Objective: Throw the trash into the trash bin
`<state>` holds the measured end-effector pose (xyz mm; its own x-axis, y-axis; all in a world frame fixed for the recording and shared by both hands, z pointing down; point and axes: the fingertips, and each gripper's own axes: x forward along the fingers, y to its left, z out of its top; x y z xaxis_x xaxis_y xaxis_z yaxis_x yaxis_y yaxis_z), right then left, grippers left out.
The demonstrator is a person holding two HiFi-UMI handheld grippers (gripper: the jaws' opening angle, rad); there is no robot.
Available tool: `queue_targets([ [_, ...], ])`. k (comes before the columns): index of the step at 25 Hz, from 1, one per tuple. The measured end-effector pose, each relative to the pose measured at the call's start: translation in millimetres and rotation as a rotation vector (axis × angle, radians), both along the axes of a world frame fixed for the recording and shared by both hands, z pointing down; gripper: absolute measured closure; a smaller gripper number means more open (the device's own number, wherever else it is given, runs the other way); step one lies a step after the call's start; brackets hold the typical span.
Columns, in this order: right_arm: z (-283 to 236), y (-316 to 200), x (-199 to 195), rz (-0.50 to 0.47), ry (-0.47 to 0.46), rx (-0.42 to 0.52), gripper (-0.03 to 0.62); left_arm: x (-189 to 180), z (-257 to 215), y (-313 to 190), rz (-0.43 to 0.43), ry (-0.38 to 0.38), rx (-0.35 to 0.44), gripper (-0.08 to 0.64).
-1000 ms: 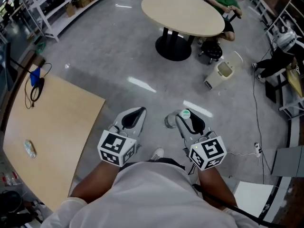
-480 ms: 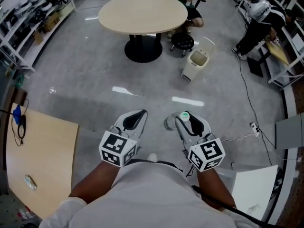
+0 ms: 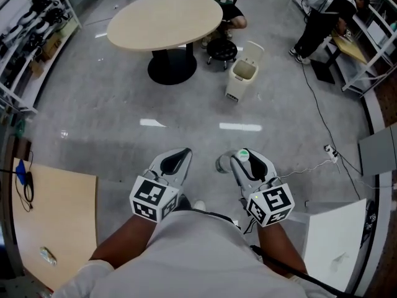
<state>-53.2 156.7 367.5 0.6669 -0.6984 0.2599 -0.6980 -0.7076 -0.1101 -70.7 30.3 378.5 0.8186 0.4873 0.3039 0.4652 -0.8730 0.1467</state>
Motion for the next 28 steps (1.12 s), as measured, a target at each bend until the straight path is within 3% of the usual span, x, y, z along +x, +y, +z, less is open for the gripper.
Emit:
queue_targets([
  [6, -2.7, 9.2, 10.8, 0.03, -0.007, 0.056, 0.436, 25.0, 7.5, 5.9, 0.038, -0.016, -0.011, 0.552],
  [11, -1.0, 13.1, 35.6, 0.067, -0.008, 0.035, 0.435, 61.5, 11.9, 15.2, 0.111, -0.04, -0.035, 0.552],
  [28, -12.5, -5.1, 170.3, 0.242, 0.004, -0.033, 0.436, 224.3, -8.2, -7.8, 0.265, 0.009, -0.046, 0.552],
])
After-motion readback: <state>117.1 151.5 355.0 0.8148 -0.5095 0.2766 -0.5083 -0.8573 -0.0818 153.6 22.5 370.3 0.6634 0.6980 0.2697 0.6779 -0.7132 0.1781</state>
